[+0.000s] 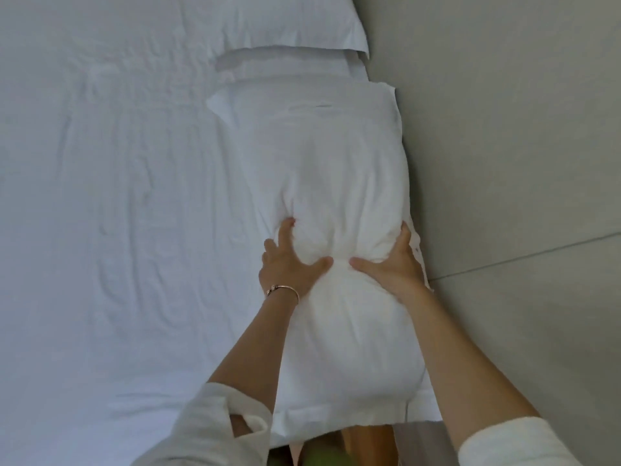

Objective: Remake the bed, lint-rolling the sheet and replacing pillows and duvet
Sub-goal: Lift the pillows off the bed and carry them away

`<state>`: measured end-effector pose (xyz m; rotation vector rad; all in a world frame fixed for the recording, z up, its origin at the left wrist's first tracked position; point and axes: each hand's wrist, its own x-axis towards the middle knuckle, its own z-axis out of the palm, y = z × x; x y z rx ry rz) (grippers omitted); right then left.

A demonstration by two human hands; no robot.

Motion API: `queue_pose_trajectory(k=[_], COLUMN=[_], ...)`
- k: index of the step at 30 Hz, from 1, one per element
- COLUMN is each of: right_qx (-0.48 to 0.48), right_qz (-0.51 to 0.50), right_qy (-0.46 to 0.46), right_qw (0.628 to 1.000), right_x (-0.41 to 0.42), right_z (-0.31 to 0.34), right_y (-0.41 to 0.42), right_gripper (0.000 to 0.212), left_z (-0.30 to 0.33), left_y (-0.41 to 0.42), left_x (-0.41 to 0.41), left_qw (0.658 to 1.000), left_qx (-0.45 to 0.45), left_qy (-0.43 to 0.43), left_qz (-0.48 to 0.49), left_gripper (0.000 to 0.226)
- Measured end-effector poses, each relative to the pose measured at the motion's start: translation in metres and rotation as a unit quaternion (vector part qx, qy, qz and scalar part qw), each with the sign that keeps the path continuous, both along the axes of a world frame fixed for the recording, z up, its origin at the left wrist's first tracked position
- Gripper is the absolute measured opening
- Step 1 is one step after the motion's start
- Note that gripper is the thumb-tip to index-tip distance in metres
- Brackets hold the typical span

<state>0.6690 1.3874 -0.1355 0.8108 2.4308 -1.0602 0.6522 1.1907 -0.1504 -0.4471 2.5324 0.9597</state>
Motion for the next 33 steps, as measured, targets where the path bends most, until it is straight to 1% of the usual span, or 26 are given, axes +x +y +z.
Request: queue_pose_trajectory(k=[2,4,6,8,12,14,16,18,19,22,24,25,27,28,29,30,32,33], right_qx=[-0.016,-0.038,-0.059,-0.075,-0.105,-0.101,-0.078,-0.049,-0.042,-0.022,-0.035,-0.061,-0.085,-0.069,-0.049,-0.032,-0.023,-0.019], right_qz=[0.018,0.033,0.056,0.086,0.116,0.129,0.147,0.169,0.179,0.208,0.19,0.161,0.099,0.076,0.056,0.039,-0.003,-0.026], right_qy=[0.031,0.059,0.072,0.084,0.126,0.146,0.149,0.133,0.116,0.012,-0.04,-0.038,-0.003,0.019,0.032,0.025,-0.021,-0.04], right_qw=[0.999,0.997,0.994,0.99,0.98,0.976,0.975,0.975,0.976,0.978,0.98,0.984,0.991,0.995,0.997,0.998,1.0,0.999], right_x=[0.008,0.017,0.025,0.03,0.033,0.035,0.04,0.049,0.054,0.064,0.064,0.063,0.063,0.065,0.069,0.077,0.099,0.111], right_z=[0.015,0.031,0.046,0.058,0.079,0.087,0.091,0.085,0.078,0.047,0.034,0.028,0.017,0.01,0.003,-0.004,-0.015,-0.023], right_y=[-0.007,-0.015,-0.03,-0.054,-0.099,-0.112,-0.123,-0.136,-0.142,-0.147,-0.142,-0.137,-0.127,-0.121,-0.115,-0.11,-0.103,-0.099], right_gripper=[0.126,0.121,0.117,0.112,0.101,0.098,0.097,0.1,0.101,0.105,0.1,0.092,0.071,0.062,0.058,0.057,0.055,0.053], left_z=[0.015,0.032,0.048,0.063,0.098,0.11,0.11,0.096,0.085,0.048,0.034,0.031,0.031,0.033,0.036,0.039,0.043,0.042], left_y=[-0.015,-0.03,-0.046,-0.065,-0.111,-0.13,-0.144,-0.156,-0.162,-0.178,-0.186,-0.188,-0.186,-0.182,-0.176,-0.168,-0.148,-0.138], left_x=[0.01,0.024,0.04,0.051,0.058,0.066,0.079,0.094,0.101,0.113,0.113,0.111,0.103,0.099,0.095,0.093,0.093,0.094], left_qw=[0.998,0.995,0.994,0.993,0.988,0.981,0.977,0.979,0.981,0.989,0.986,0.984,0.985,0.985,0.986,0.99,0.995,0.99], left_qx=[0.036,0.057,0.04,0.012,-0.023,-0.037,-0.038,-0.021,-0.009,0.006,0.021,0.028,0.014,-0.008,-0.036,-0.064,-0.101,-0.109], left_qy=[0.034,0.063,0.092,0.101,0.126,0.156,0.164,0.144,0.119,0.004,-0.046,-0.055,-0.073,-0.082,-0.08,-0.062,-0.003,0.009], left_qz=[0.027,0.05,0.053,0.052,0.091,0.112,0.132,0.145,0.15,0.144,0.161,0.165,0.158,0.152,0.14,0.112,-0.013,-0.085], left_gripper=[0.092,0.087,0.084,0.082,0.081,0.081,0.084,0.088,0.092,0.108,0.113,0.114,0.113,0.112,0.111,0.11,0.104,0.103])
